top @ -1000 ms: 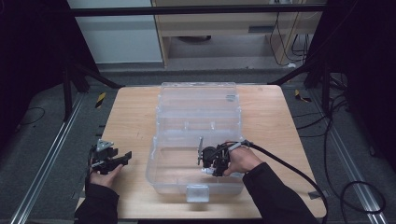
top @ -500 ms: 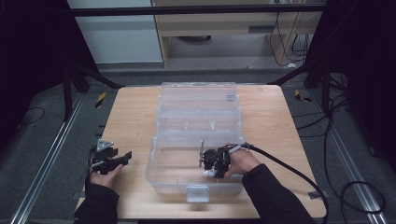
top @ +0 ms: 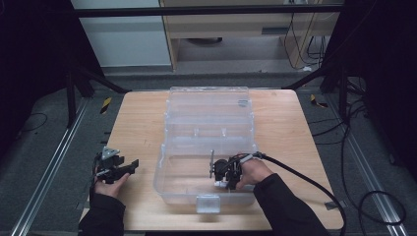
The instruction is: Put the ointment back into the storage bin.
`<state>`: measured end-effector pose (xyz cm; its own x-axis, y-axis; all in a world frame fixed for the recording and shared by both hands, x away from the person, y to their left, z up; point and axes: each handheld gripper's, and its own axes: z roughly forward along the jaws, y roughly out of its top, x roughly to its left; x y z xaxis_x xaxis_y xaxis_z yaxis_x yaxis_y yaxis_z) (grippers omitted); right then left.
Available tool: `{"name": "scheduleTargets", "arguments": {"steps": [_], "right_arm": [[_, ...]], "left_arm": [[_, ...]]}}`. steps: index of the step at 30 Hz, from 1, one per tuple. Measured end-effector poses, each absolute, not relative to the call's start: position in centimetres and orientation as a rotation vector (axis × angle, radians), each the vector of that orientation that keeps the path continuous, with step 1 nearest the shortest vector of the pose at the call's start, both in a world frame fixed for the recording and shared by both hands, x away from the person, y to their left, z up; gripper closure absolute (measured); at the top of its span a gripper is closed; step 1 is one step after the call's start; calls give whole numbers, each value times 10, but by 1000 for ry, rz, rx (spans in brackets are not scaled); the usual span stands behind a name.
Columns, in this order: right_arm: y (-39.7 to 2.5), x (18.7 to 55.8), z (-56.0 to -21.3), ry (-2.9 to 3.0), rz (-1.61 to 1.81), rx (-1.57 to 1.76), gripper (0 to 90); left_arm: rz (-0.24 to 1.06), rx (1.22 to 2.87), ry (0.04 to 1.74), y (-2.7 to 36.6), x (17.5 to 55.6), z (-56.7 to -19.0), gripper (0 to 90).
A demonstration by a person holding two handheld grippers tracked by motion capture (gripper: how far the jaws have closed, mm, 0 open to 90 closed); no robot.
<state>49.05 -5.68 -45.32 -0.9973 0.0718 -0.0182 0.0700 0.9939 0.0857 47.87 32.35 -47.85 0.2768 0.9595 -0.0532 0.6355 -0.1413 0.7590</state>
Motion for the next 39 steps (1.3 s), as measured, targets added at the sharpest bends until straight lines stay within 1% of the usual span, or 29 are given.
{"name": "scheduleTargets", "arguments": {"steps": [10, 18, 24, 28, 30, 33, 39], "right_arm": [[-57, 491, -453, 3122, 136, 99, 684], [-61, 491, -443, 3094, 191, 116, 660], [-71, 490, -422, 3058, 309, 177, 646], [-86, 488, -403, 3009, 465, 307, 634], [-89, 488, -400, 2999, 481, 313, 629], [-103, 484, -387, 2940, 608, 368, 600], [-124, 479, -377, 2848, 767, 484, 558]], "left_arm": [[601, 1864, 1438, 324, 479, -479, 358], [597, 1866, 1438, 324, 479, -479, 358], [598, 1867, 1439, 323, 479, -479, 358], [598, 1867, 1440, 323, 479, -479, 358], [599, 1868, 1440, 323, 479, -479, 358], [599, 1868, 1441, 323, 479, -479, 358], [600, 1868, 1442, 323, 479, -479, 358]]}}
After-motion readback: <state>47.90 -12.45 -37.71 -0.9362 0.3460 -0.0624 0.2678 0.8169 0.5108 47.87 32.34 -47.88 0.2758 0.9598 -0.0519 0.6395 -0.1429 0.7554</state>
